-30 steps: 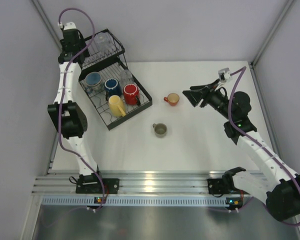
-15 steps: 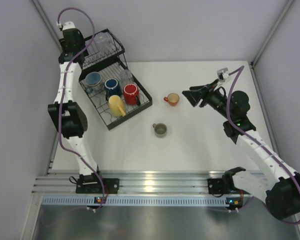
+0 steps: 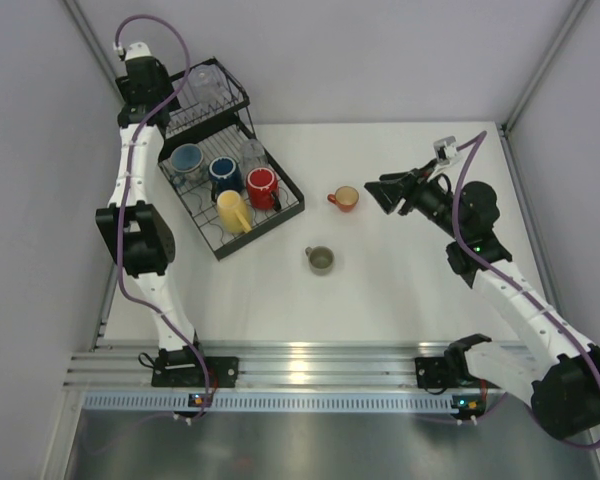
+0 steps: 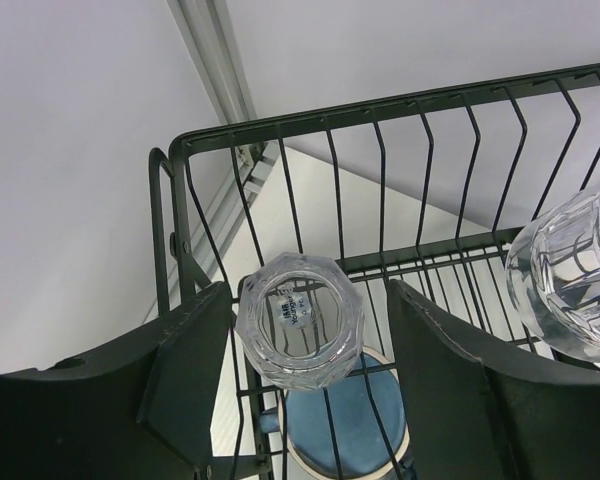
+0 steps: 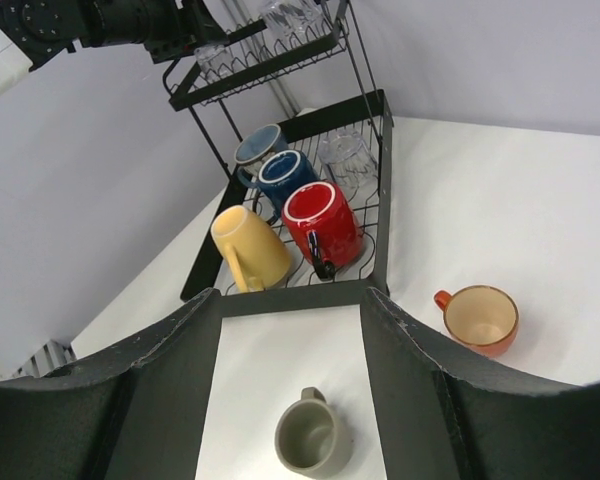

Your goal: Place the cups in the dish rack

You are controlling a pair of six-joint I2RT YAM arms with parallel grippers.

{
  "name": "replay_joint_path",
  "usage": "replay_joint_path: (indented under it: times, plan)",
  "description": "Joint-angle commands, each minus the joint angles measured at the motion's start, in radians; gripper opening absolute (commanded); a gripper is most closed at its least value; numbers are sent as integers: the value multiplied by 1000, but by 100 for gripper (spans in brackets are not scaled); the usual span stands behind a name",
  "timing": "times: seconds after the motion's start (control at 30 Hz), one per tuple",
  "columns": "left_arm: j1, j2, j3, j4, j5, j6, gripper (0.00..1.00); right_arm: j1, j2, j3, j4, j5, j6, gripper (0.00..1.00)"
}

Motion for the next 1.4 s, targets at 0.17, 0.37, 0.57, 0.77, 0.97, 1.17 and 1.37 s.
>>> replay_joint_path:
  times: [0.17, 0.37, 0.57, 0.77, 0.97, 1.17, 1.37]
  plan:
    - [5, -87, -13, 29, 58, -2, 70, -10, 7, 19, -18, 16, -24, 58]
    - [5, -171, -12, 28, 88, -40, 70, -10, 8, 49, -81, 33, -30, 58]
    - [6, -283, -35, 9, 210, -147, 72, -10, 118, 171, -305, 86, -71, 57]
    - [-11, -446, -267, 11, 509, -307, 70, 9, 261, 243, -425, 157, -54, 53]
    - [-81, -582, -504, 11, 767, -333, 68, 105, 396, 392, -589, 250, -130, 51]
    - [-152, -734, -705, 23, 864, -324, 70, 110, 508, 501, -632, 356, -157, 49]
    - [-152, -877, -803, 23, 834, -365, 73, 101, 662, 688, -735, 474, -183, 48]
